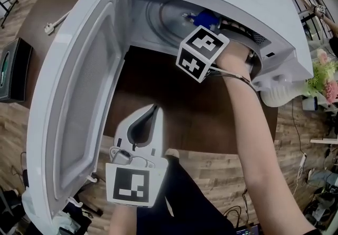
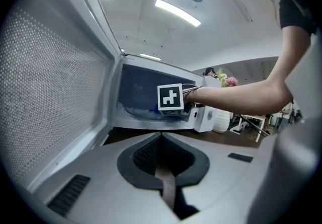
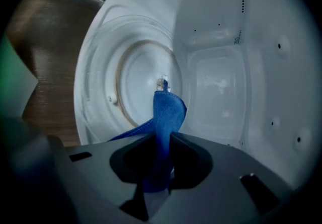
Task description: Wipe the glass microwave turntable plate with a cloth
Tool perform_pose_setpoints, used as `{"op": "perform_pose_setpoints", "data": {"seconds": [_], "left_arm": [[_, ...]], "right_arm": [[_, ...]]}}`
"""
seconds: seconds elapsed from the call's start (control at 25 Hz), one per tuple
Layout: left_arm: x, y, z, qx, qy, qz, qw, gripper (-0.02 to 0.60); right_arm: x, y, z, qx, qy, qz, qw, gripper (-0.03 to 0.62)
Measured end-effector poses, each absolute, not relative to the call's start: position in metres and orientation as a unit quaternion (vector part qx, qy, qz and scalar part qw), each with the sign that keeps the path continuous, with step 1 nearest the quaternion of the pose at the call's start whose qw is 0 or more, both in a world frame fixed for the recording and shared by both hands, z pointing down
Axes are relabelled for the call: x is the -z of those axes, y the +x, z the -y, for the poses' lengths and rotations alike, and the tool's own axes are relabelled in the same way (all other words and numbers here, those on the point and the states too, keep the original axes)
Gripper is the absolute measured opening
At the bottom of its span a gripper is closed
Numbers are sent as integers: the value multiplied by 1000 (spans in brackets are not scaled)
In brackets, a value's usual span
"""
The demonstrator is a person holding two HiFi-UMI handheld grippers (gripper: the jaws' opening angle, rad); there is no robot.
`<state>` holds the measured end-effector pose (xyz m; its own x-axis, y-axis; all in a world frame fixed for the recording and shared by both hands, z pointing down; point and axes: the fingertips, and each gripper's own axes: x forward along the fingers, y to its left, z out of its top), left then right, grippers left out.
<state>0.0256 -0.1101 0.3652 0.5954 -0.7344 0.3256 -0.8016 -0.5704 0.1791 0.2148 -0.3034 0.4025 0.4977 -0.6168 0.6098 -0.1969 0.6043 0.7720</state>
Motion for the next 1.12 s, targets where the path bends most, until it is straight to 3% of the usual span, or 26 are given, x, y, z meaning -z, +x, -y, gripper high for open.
{"op": "perform_pose_setpoints", "data": {"seconds": [0.52,1.12], "left_arm": [[-340,22,87,-123,873,444,157,3],[-306,9,79,-162,858,466,145,3]], "right_arm": [[-397,187,248,126,375,527,752,63],[-347,160,153,0,369,688,625,64]]}}
